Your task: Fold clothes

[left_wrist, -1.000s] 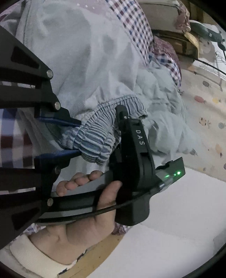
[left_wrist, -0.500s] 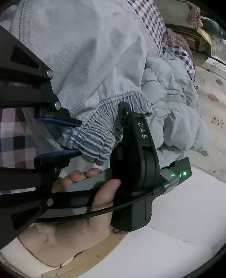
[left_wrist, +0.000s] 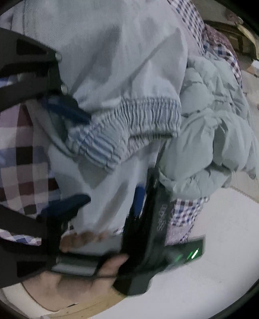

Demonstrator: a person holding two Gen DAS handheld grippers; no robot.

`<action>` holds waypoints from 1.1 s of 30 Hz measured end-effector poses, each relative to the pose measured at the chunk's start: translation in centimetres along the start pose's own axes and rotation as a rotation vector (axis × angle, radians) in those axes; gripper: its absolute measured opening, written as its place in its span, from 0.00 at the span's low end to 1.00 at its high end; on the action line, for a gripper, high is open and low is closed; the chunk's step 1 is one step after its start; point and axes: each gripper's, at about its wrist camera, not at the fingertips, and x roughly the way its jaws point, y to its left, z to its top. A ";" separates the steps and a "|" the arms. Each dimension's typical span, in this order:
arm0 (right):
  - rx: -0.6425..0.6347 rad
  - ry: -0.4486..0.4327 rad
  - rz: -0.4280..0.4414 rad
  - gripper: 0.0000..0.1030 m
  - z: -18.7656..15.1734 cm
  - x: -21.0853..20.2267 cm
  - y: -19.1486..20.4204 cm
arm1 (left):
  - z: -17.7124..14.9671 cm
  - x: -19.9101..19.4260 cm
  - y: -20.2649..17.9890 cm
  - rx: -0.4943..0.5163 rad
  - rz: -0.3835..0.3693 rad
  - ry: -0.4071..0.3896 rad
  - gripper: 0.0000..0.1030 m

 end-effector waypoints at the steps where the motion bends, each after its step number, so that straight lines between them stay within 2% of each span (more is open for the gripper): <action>1: 0.025 -0.018 -0.011 0.58 -0.9 -1.5 -1.4 | -0.1 -0.1 -0.4 0.010 0.002 -0.004 0.82; 5: 0.193 -0.099 -0.025 0.61 -5.6 -7.0 -7.4 | -0.1 -0.6 -0.7 -0.010 0.017 -0.005 0.82; 8: 0.360 -0.158 -0.008 0.65 -9.5 -10.0 -12.1 | 0.0 -1.5 0.2 -0.079 -0.024 -0.011 0.82; 11: 0.526 -0.174 0.033 0.68 -13.1 -10.7 -15.5 | -0.4 -3.2 0.7 -0.132 -0.090 -0.025 0.82; 12: 0.547 -0.181 0.041 0.69 -13.7 -10.7 -15.9 | -0.6 -3.9 1.0 -0.152 -0.113 -0.034 0.83; 14: 0.564 -0.196 0.053 0.70 -14.3 -10.4 -16.1 | -1.2 -5.4 1.8 -0.225 -0.163 -0.055 0.84; 17: 0.591 -0.219 0.070 0.70 -15.3 -10.1 -16.6 | -2.5 -7.0 4.1 -0.416 -0.216 -0.068 0.87; 20: 0.617 -0.242 0.088 0.72 -16.2 -9.7 -17.0 | -4.6 -7.5 7.0 -0.673 -0.251 -0.042 0.88; 23: 0.636 -0.262 0.103 0.74 -17.0 -9.4 -17.4 | -7.0 -7.4 9.4 -0.930 -0.249 -0.051 0.91; 24: 0.634 -0.266 0.104 0.74 -17.1 -9.3 -17.4 | -7.3 -7.2 9.6 -0.963 -0.236 -0.066 0.97; 27: 0.646 -0.271 0.124 0.75 -17.3 -9.3 -17.7 | -8.2 -6.7 10.2 -1.051 -0.194 -0.114 0.99; 33: 0.644 -0.268 0.121 0.76 -16.6 -8.9 -17.9 | -6.7 -6.2 10.3 -1.029 -0.097 -0.194 0.99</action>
